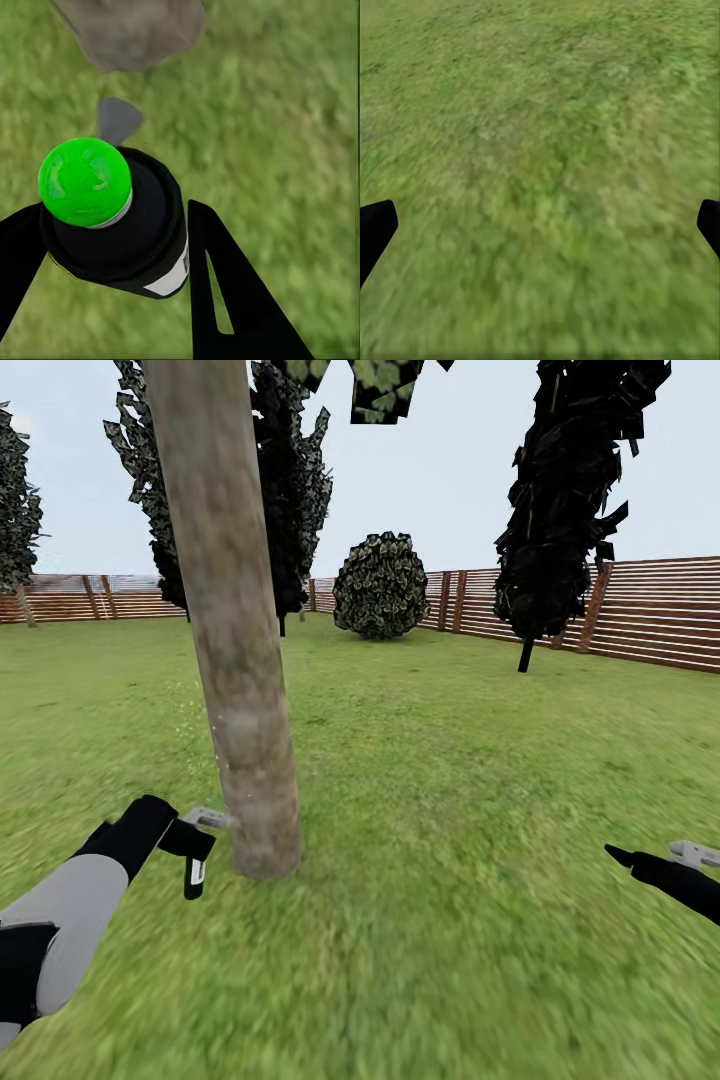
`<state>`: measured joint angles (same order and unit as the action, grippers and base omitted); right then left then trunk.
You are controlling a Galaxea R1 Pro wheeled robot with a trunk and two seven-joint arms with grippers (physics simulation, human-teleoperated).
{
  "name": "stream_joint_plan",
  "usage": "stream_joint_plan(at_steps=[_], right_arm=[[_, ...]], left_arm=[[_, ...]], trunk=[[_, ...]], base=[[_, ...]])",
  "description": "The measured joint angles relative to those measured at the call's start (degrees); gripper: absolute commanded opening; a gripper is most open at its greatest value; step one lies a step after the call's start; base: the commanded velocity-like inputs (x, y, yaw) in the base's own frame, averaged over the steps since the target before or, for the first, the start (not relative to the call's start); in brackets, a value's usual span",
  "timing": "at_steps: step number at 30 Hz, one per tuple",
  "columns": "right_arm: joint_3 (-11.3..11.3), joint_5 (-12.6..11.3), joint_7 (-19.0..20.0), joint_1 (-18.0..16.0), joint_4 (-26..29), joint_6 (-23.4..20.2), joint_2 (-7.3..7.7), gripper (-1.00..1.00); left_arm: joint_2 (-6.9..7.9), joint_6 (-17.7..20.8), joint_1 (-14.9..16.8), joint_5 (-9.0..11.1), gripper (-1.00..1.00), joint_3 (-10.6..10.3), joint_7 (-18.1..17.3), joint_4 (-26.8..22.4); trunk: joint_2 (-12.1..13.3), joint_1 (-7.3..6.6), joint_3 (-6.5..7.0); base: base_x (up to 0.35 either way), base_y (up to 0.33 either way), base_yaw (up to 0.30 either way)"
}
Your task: In the garden, pick up the pesticide atomizer on the floor and spray pesticide onto both trees until each tree trunk is fully covered.
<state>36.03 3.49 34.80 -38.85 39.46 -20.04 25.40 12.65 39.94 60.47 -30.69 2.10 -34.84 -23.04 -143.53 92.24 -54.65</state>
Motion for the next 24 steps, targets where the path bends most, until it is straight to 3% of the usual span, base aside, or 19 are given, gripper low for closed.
stream_joint_plan(at_steps=[5, 18, 24], right_arm=[[0.0, 0.0, 0.0, 0.0, 0.0, 0.0, 0.00, 1.00], [0.0, 0.0, -0.1, 0.0, 0.0, 0.0, -0.05, 1.00], [0.1, -0.1, 0.0, 0.0, 0.0, 0.0, 0.00, 1.00]], left_arm=[[0.00, -3.6, 0.0, 0.0, -1.00, 0.0, 0.1, 3.2], [0.09, -3.8, 0.0, 0.1, -1.00, 0.3, 0.4, 3.0], [0.09, -3.8, 0.0, 0.2, -1.00, 0.4, 0.4, 2.1]], trunk=[[0.0, 0.00, 0.00], [0.0, 0.00, 0.00], [0.0, 0.00, 0.01]], base=[[0.000, 0.000, 0.000], [0.000, 0.008, 0.000], [0.000, 0.251, -0.022]])
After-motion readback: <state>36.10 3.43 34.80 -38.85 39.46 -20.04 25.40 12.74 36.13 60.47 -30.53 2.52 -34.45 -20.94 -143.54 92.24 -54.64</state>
